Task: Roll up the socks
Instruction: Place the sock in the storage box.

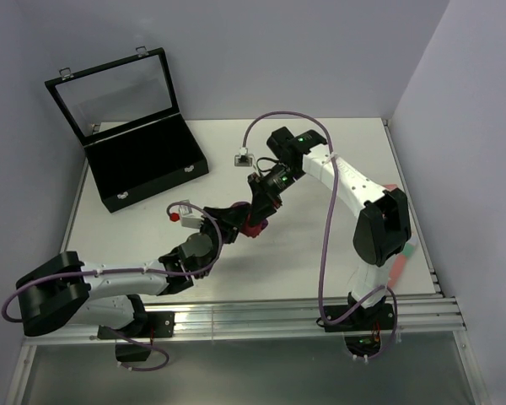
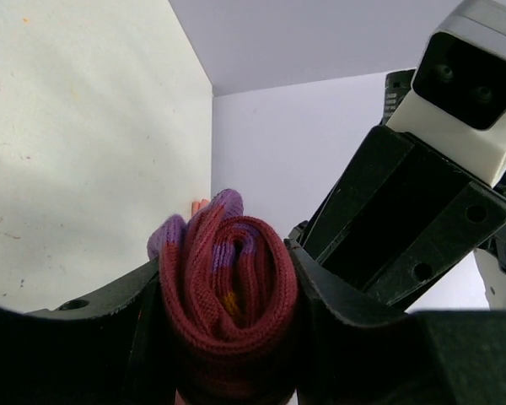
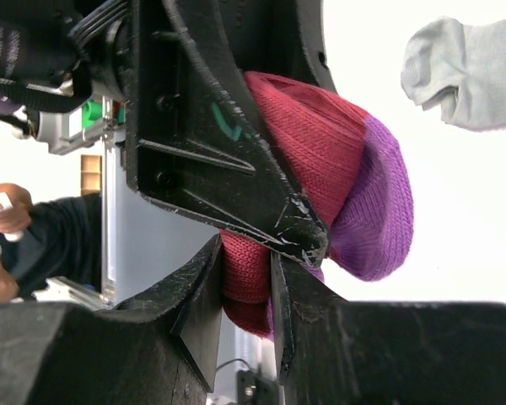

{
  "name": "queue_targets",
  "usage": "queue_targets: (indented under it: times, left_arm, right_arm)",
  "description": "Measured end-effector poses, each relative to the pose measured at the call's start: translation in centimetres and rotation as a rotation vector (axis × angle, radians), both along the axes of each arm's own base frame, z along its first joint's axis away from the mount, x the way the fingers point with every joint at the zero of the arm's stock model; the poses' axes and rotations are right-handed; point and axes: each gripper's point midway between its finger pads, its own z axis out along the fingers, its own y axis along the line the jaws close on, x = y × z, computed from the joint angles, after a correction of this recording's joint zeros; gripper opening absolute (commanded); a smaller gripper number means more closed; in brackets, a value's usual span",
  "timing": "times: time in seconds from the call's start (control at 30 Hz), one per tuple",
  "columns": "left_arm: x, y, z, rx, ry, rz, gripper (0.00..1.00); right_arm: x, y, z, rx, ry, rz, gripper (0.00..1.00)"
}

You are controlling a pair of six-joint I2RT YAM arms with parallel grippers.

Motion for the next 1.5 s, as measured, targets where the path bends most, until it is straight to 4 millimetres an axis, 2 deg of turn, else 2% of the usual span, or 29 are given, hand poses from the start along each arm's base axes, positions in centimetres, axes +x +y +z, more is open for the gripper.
queue_targets:
  times: [0.17,0.27,0.43,0.6,0.63,0.67,0.73,0.83,0.97,1.03,1.13,1.2,1.3,1.4,1.5]
  left_arm:
    - [-0.3,0.4,-0.4,0.052,0.018,-0.010,0.00]
    - [-0.4,0.9,0.5,0.068,0.016,-0.016,0.00]
    - [1.3,3.6,2.2,0.113,0.016,0.053,0.00]
    - [3.2,6.7,3.7,0.159,0.029,0.124,0.00]
    - [3.6,7.4,4.0,0.173,0.036,0.139,0.00]
    - [4.0,8.0,4.2,0.186,0.039,0.152,0.01]
    - [5.3,9.7,5.0,0.208,0.049,0.196,0.00]
    - [8.0,12.9,6.7,0.244,0.058,0.280,0.00]
    - [12.1,17.6,8.6,0.264,0.063,0.388,0.00]
    - [14.0,20.2,8.1,0.272,0.089,0.432,0.00]
    - [16.1,22.8,6.2,0.292,0.151,0.485,0.00]
    - [17.7,23.4,4.9,0.309,0.195,0.494,0.00]
    - [19.9,23.3,4.2,0.310,0.226,0.497,0.00]
    - [22.0,23.8,4.4,0.288,0.251,0.519,0.00]
    - [23.7,25.2,4.5,0.249,0.281,0.567,0.00]
  right_arm:
    - [-0.2,0.2,-0.3,-0.066,-0.014,-0.065,0.37]
    - [0.0,0.1,0.8,-0.088,-0.097,-0.121,0.44]
    - [1.2,-0.8,2.8,-0.098,-0.207,-0.219,0.49]
    - [2.5,-1.8,3.1,-0.142,-0.280,-0.313,0.50]
    - [2.9,-2.0,3.0,-0.153,-0.298,-0.331,0.68]
    - [3.2,-2.2,3.0,-0.166,-0.307,-0.353,0.79]
    - [4.0,-3.0,2.8,-0.195,-0.354,-0.401,0.87]
    - [5.3,-4.6,3.1,-0.227,-0.430,-0.477,0.86]
    - [6.7,-6.6,4.6,-0.234,-0.509,-0.568,0.84]
    - [7.3,-7.6,5.0,-0.241,-0.532,-0.604,0.84]
    - [8.3,-9.1,5.3,-0.262,-0.564,-0.652,0.85]
    - [9.1,-10.4,5.1,-0.284,-0.589,-0.686,0.85]
    - [10.2,-11.9,4.9,-0.310,-0.618,-0.713,0.84]
    - [11.4,-13.3,4.7,-0.324,-0.636,-0.728,0.84]
    - [13.3,-15.6,5.3,-0.330,-0.642,-0.777,0.85]
